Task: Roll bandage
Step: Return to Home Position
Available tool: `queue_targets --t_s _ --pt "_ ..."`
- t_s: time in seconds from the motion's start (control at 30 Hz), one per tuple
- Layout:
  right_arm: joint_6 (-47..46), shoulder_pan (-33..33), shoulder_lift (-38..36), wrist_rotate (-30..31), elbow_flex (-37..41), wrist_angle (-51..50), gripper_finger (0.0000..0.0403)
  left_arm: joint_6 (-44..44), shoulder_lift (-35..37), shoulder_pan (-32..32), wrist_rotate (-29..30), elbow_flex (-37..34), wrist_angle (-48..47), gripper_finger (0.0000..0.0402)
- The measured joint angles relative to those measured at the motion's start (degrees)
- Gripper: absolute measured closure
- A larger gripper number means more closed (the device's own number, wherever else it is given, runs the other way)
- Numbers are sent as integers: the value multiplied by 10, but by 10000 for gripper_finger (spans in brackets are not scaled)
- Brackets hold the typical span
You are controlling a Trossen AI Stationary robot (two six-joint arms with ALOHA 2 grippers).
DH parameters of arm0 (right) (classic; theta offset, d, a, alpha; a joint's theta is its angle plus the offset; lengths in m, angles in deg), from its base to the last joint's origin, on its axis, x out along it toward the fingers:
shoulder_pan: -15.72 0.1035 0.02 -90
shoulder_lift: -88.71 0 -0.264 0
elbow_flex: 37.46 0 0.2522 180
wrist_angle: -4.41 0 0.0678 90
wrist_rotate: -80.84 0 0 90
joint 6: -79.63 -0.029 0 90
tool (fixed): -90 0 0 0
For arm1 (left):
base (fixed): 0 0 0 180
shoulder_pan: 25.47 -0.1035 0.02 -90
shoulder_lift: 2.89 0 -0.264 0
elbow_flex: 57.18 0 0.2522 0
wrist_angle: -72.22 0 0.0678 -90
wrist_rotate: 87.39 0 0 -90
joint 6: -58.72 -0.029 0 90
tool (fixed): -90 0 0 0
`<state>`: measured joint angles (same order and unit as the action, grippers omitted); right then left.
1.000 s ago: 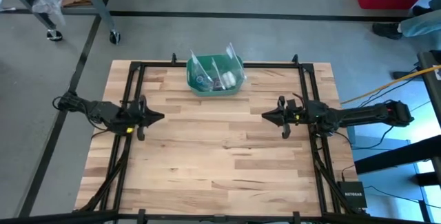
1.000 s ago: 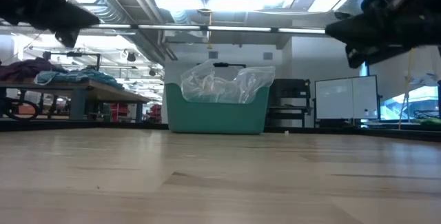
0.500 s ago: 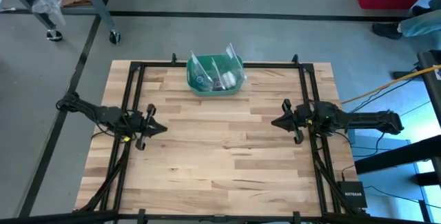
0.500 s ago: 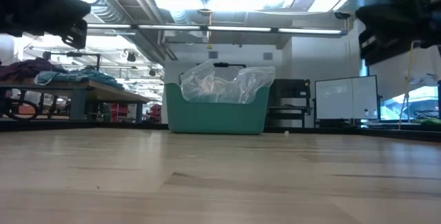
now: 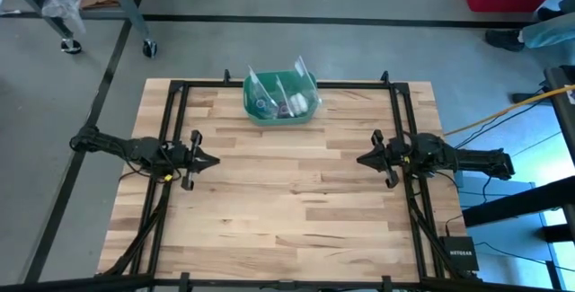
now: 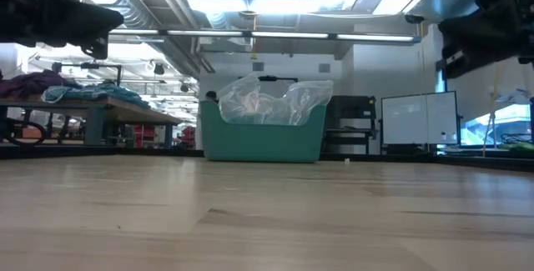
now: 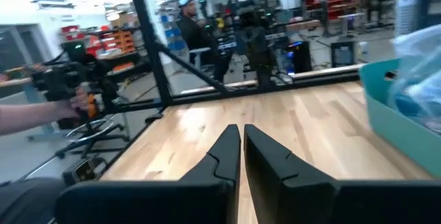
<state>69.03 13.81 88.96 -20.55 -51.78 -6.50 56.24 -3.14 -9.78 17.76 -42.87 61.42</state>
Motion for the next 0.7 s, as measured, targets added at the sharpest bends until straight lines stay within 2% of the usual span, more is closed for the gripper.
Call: queue_targets --t_s 0.2,0.7 --pt "-10 0 3 18 0 -3 379 -52 -1 -5 0 0 0 384" --pt "-16 0 6 18 0 -2 379 -50 -1 -5 0 0 -1 384"
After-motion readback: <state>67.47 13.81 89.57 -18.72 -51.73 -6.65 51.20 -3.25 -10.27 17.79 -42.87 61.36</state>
